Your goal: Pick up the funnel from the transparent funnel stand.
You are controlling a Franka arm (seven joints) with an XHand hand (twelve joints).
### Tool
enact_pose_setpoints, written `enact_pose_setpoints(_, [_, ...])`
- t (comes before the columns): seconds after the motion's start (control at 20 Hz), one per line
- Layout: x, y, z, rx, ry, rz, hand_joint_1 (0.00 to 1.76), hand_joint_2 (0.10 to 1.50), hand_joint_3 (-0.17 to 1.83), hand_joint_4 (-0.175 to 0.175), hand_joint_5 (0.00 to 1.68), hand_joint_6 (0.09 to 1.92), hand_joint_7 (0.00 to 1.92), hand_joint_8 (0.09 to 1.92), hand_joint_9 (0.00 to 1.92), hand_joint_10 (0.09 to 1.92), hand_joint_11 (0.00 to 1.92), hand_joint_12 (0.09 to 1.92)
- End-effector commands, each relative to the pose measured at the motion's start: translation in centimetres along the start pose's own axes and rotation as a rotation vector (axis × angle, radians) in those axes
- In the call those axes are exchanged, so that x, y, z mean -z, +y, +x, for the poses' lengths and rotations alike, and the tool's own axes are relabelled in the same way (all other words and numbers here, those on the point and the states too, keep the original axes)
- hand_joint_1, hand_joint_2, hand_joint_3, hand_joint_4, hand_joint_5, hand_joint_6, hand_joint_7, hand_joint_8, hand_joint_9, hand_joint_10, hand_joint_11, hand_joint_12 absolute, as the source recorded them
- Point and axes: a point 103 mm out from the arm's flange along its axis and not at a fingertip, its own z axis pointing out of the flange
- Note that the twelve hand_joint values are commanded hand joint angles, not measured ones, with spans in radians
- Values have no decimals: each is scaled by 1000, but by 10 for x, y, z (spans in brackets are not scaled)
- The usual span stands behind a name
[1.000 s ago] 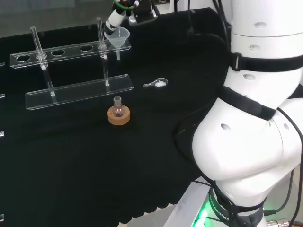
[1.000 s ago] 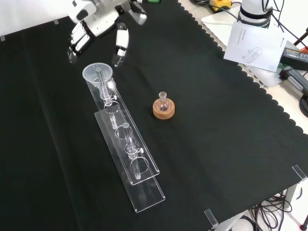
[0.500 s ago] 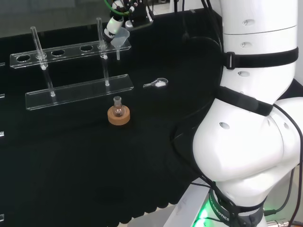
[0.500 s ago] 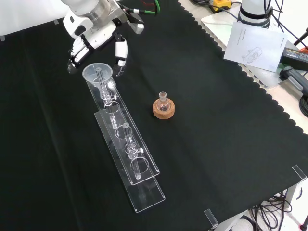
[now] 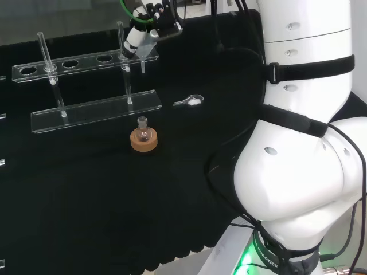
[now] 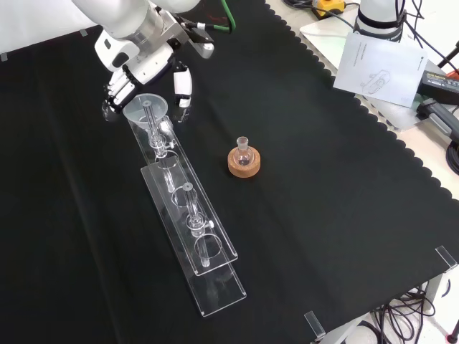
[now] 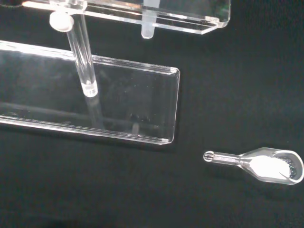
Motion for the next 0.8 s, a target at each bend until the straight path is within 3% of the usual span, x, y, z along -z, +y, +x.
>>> enact_pose_setpoints(0.05, [-2,2,-2,-9,-19,-7,550,691,259,-39,0,87,0,434,110,868,431,1454])
enact_pose_setpoints(0.45, [-8,12,-1,-16,-29,2,572,698,258,-40,29,87,0,573,168,869,451,1455])
enact_pose_setpoints(0.8, [-9,16,-10,-45,-45,-14,529,744,287,-31,125,87,50,699,359,769,476,1434])
